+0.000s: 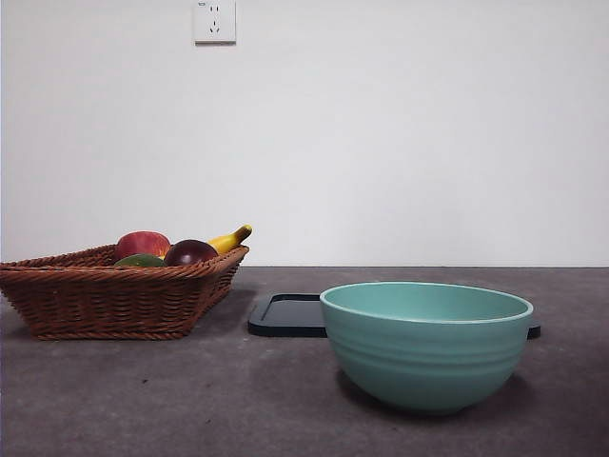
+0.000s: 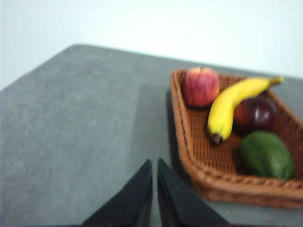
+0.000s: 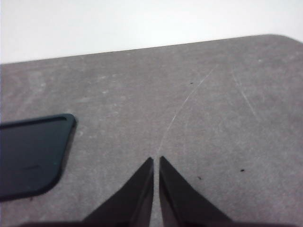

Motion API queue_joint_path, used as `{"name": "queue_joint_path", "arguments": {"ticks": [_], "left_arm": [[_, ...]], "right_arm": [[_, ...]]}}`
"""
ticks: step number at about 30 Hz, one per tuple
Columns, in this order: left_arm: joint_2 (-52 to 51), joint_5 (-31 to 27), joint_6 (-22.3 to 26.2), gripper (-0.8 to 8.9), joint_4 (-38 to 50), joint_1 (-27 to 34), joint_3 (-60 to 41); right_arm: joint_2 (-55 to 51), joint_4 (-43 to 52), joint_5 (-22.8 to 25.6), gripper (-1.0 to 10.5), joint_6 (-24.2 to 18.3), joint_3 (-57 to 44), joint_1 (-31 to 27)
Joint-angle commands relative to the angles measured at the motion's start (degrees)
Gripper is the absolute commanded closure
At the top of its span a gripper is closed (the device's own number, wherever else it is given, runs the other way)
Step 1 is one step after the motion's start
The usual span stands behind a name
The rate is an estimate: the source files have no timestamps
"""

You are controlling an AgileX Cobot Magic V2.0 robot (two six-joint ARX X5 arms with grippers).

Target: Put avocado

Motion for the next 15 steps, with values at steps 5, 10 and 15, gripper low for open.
{"name": "queue_joint_path", "arguments": {"ticks": [5,10,15], "left_arm": [[3.48,-2.73,-4.72,7.97,4.26,-0.09,7.34],[11.91,-2.64,-5.53,7.97,5.11,-0.13,16.61],[24.04,1.75,-5.70,7.97,1.79,-0.20,30.23]], "right_arm": [[1.70,1.05,0.24,9.4,8.79,7.61,0.02],[8.20,1.05,-0.46,9.4,10.56,15.96,0.02],[19.43,-2.34,-5.55,9.4,10.51,28.17,0.02]]}}
